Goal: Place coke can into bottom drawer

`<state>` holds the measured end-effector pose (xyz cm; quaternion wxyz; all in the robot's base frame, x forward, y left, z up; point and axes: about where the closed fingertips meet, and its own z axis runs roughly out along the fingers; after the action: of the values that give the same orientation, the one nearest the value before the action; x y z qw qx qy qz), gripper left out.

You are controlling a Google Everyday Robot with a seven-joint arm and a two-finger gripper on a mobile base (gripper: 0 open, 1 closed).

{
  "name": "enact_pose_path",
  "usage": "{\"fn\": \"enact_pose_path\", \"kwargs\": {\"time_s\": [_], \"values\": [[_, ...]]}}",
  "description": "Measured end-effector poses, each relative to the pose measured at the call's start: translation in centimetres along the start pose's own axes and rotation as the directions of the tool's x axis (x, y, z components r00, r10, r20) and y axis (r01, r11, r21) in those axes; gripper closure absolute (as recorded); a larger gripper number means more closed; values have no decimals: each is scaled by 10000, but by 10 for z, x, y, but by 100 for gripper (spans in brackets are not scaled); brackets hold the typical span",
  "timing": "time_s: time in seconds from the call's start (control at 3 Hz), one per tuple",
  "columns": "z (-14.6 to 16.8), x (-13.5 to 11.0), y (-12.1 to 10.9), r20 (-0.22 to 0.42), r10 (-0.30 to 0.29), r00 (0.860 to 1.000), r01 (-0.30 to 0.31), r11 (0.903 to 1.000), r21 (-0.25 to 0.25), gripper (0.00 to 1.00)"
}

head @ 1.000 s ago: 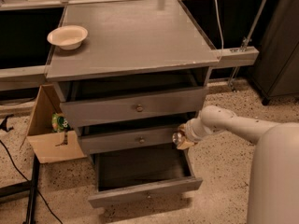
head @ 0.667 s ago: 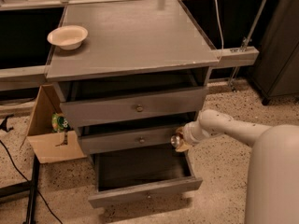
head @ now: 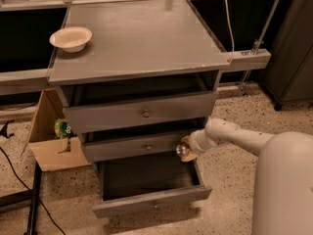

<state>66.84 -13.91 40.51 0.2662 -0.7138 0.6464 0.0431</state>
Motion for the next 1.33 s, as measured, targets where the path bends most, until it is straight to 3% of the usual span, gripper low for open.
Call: {"fn": "enact_pose_path", "kwargs": {"time_s": [1.33], "values": [[74, 35, 24, 366, 17, 9993, -4, 9994, -355, 100]]}}
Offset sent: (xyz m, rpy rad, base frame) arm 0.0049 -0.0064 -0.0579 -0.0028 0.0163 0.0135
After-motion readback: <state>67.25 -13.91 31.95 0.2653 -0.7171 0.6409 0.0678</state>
